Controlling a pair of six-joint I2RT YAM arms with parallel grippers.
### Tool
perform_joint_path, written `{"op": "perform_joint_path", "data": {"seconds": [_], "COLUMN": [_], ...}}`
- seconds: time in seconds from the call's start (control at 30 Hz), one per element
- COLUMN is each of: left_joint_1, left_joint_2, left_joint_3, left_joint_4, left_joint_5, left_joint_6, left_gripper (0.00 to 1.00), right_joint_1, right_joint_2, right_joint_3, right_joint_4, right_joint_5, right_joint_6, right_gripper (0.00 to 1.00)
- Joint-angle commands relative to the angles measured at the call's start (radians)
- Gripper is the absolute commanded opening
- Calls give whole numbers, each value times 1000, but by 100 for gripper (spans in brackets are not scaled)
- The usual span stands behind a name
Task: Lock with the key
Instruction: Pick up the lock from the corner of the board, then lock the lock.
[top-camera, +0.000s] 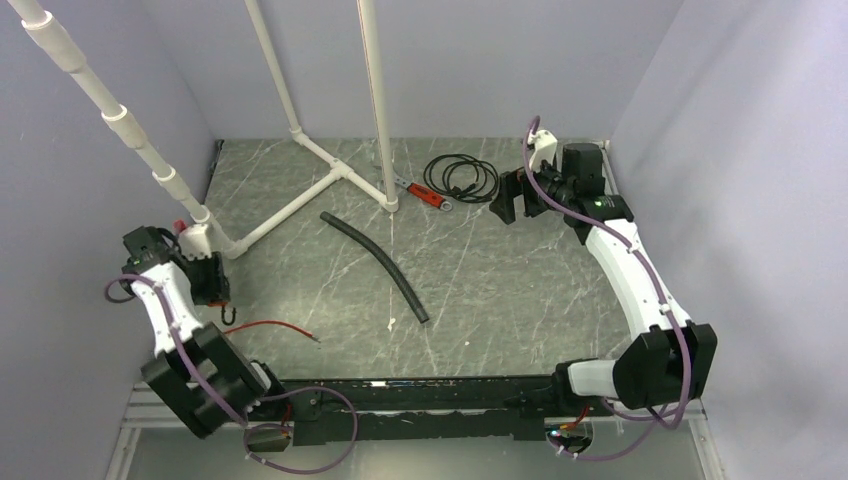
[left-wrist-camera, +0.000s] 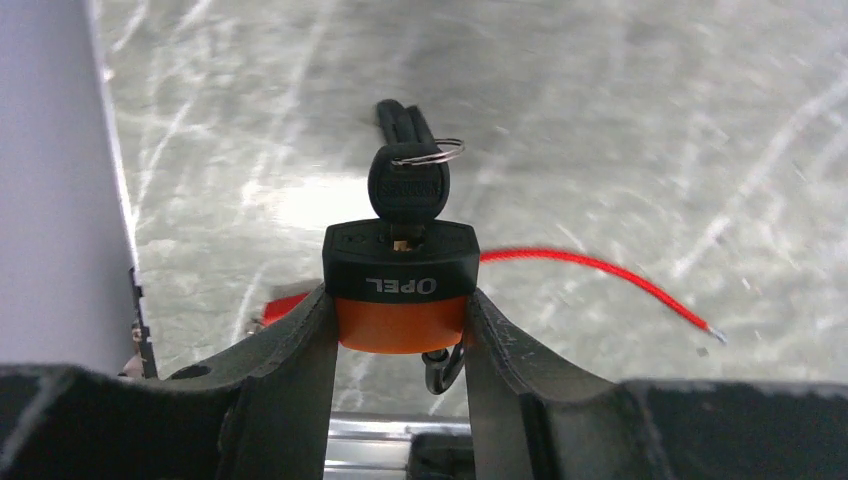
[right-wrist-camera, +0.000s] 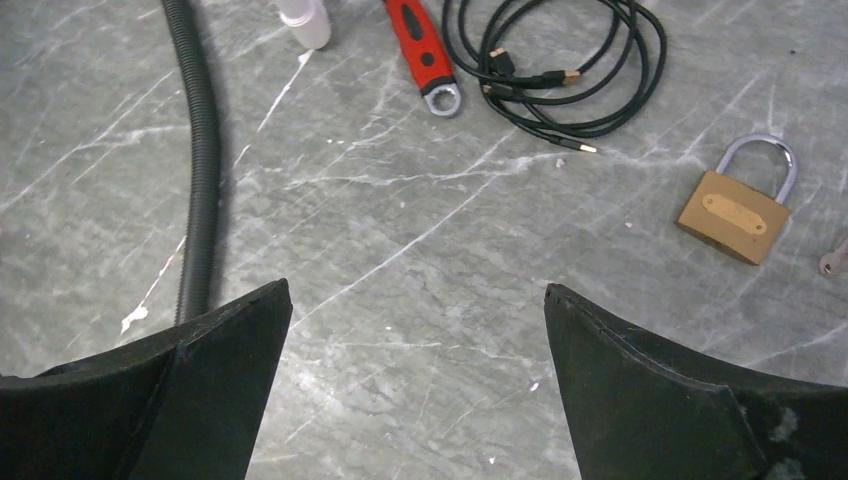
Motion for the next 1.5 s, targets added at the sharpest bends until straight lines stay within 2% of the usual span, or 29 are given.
{"op": "perform_joint_path", "data": {"seconds": [0.0, 0.13, 0.27, 0.47, 0.6, 0.73, 0.9, 1.07, 1.27, 1.47], "left_joint_1": [-107, -254, -426, -745, -940, -1106, -1190, -1241, -1260, -1292], "left_joint_2": [-155, -258, -209, 0, 240, 435, 634, 804, 881, 853], "left_joint_3": [-10, 14, 94, 256, 476, 701, 956, 1155, 1205, 1178], "left_joint_4": [-211, -297, -356, -319, -353, -434, -550, -710, -838, -842], "left_joint_5": [131, 174, 207, 180, 268, 389, 593, 677, 727, 728], "left_joint_6": [111, 148, 141, 28, -60, -80, -85, -63, 9, 24], "left_gripper": [0, 0, 0, 0, 0, 0, 0, 0, 0, 0], "right_joint_1": [13, 32, 62, 80, 86, 121, 230, 398, 517, 544], "right_joint_2": [-71, -125, -173, -226, -280, -376, -459, -455, -352, -304], "right_joint_3": [-28, -60, -89, -138, -186, -261, -330, -363, -383, -390], "right_joint_4": [18, -4, -18, 9, 46, 107, 177, 207, 267, 272], "right_joint_5": [-71, -105, -116, -137, -197, -257, -260, -219, -168, -178], "right_joint_6": [-36, -72, -122, -176, -236, -361, -481, -598, -729, -823], "right_gripper": [100, 100, 100, 99, 97, 93, 80, 71, 65, 62]}}
